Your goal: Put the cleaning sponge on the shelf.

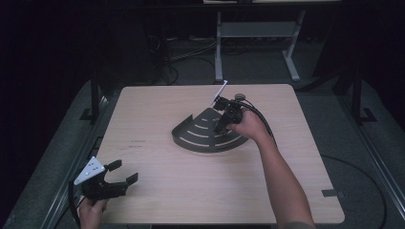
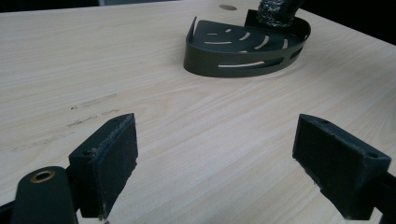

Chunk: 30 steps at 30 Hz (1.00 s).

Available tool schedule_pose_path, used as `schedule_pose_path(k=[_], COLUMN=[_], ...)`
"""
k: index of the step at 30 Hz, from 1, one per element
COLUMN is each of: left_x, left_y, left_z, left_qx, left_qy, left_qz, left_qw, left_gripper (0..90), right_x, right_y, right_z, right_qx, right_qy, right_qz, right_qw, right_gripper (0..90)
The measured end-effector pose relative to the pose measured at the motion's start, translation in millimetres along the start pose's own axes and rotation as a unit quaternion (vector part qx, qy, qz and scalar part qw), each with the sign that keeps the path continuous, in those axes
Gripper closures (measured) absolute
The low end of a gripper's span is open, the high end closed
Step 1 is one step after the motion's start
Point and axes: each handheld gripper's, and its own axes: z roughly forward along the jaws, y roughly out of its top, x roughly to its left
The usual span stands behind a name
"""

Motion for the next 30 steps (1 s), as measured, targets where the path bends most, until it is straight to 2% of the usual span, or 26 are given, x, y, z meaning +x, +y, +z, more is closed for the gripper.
schedule_pose_path(k=[7,9,12,20,30], left_x=[0.0,0.0,0.1,0.2,0.0], left_y=[0.1,0.1,0.0,-0.1,0.2], left_z=[-0.3,-0.5,-0.9,-0.8,-0.9], left_qx=[-0.001,0.000,-0.003,-0.002,-0.001], left_qy=[-0.001,0.000,0.000,-0.001,0.000], left_qz=[0.002,0.002,0.000,0.001,0.002], left_qw=[1.0000,1.0000,1.0000,1.0000,1.0000], left_gripper=[13.3,13.3,13.3,13.3,13.3], right_x=[1.5,1.3,0.0,-0.1,-0.7], right_y=[4.8,5.8,5.4,3.5,3.3], right_z=[13.5,17.3,22.1,35.2,39.0], right_qx=[0.004,0.008,0.014,0.021,0.024], right_qy=[0.005,-0.002,0.002,0.003,0.000], right_qz=[0.007,0.003,0.013,0.018,0.021], right_qw=[1.0000,1.0000,0.9998,0.9996,0.9995], right_gripper=[33.4,33.4,33.4,33.2,32.9])
